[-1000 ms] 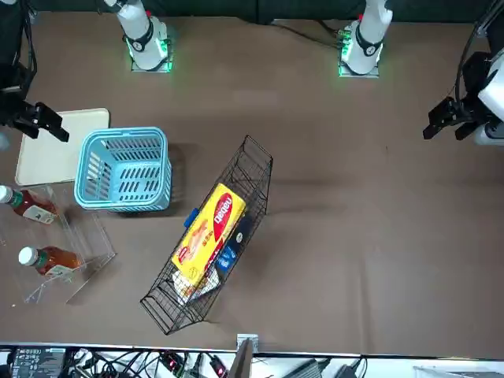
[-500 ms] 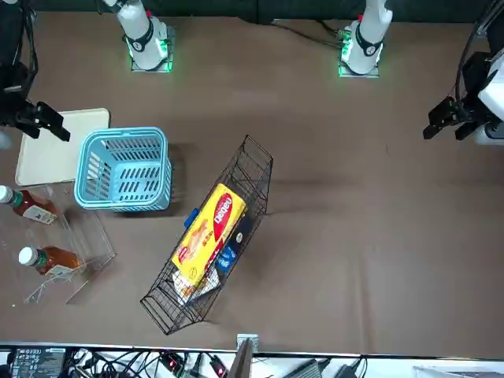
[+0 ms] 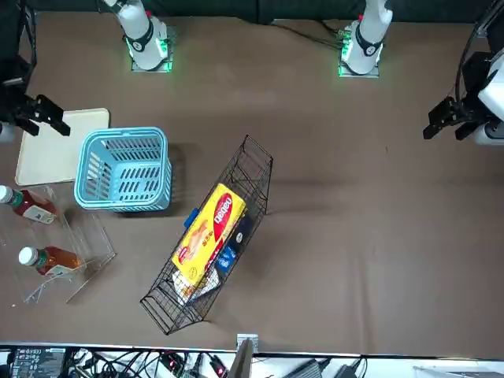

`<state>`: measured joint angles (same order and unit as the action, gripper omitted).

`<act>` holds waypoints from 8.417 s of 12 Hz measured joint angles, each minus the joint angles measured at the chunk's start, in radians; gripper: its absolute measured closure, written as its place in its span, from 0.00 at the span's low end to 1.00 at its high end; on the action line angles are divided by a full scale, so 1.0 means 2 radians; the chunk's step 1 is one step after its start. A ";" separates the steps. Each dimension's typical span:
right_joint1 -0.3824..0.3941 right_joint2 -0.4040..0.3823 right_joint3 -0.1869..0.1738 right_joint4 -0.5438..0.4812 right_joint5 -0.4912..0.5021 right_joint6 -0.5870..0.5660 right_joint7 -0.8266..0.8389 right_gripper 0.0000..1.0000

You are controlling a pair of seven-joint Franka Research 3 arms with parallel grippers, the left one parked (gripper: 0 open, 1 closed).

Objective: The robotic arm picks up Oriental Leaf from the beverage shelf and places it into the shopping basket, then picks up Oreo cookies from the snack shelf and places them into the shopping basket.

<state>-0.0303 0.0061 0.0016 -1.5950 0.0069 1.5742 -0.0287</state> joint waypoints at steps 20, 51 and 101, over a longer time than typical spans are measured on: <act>-0.060 0.014 -0.009 0.008 -0.016 0.002 -0.192 0.00; -0.176 0.218 -0.008 0.101 0.005 0.150 -0.504 0.00; -0.183 0.119 0.000 0.051 0.007 0.115 -0.506 0.44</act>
<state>-0.3964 0.2445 0.0009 -1.4920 0.0208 1.8040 -1.0409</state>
